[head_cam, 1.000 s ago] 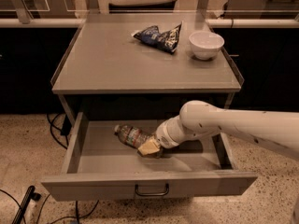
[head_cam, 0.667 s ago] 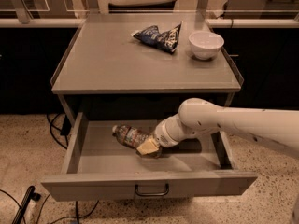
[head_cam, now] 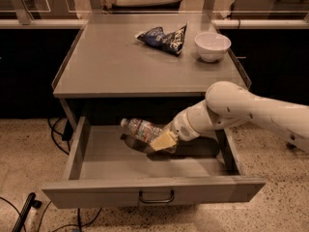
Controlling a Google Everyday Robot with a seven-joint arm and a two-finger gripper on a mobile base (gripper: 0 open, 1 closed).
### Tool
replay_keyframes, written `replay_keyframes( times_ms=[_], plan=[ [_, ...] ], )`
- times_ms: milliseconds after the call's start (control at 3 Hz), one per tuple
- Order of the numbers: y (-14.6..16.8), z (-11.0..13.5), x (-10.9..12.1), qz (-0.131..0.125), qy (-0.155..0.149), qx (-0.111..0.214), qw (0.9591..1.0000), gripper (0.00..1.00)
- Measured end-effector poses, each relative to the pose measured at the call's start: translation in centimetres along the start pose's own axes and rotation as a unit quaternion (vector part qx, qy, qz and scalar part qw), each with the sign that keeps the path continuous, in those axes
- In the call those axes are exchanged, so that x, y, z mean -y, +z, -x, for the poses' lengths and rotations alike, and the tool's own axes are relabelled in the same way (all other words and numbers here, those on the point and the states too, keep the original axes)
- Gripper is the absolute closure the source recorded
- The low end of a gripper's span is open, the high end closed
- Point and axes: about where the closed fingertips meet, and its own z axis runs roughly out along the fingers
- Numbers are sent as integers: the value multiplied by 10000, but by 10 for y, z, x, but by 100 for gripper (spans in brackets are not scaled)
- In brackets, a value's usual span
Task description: Pick water bottle from top drawer and place on counter
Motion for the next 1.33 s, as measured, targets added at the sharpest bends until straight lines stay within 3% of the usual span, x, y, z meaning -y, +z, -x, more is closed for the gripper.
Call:
replay_keyframes(
  times_ms=[667, 1000, 1333],
  plan=[
    [-73, 26, -14, 97, -338, 34, 9994, 100],
    [-125, 64, -14, -97, -781, -94, 9969, 100],
    [-157, 97, -10, -255, -1081, -153, 9937, 100]
  ],
)
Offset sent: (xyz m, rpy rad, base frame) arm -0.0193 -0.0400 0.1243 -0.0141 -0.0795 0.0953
